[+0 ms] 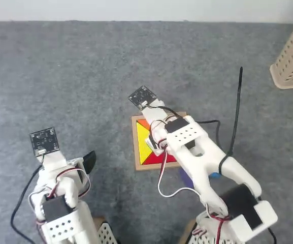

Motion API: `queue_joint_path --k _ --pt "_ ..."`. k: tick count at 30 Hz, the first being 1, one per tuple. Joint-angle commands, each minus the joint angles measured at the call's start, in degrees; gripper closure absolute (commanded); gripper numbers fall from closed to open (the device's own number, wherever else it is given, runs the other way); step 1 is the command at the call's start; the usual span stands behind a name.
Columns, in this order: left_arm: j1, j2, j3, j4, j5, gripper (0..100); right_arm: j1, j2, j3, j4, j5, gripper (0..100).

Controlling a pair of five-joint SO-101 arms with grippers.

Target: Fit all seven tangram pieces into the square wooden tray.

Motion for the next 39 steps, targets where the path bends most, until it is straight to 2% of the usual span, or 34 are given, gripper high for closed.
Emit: queue_joint_path --k 1,4,7,28,34,39 --pt "0.09 -0.70 -0.75 -0.09 -0.09 65 4.18 -4.53 -2.99 -0.66 -1.23 99.2" --pt "0.09 -0.70 -0.75 -0.09 -0.09 65 8.92 -4.26 -3.16 -0.66 -2.55 99.2" --pt "0.09 -0.70 -0.75 -0.09 -0.09 65 10.42 -2.07 -3.60 -1.19 -2.37 99.2" --pt "0.09 -0.70 -0.75 -0.09 -0.09 65 5.76 11.74 -11.43 -1.01 -2.90 99.2" --pt "0.09 -0.70 -0.75 -0.09 -0.09 65 1.27 12.88 -12.04 -1.19 -2.90 99.2" --pt "0.09 -0.70 -0.75 -0.09 -0.09 65 2.15 10.07 -12.31 0.13 -2.90 99.2"
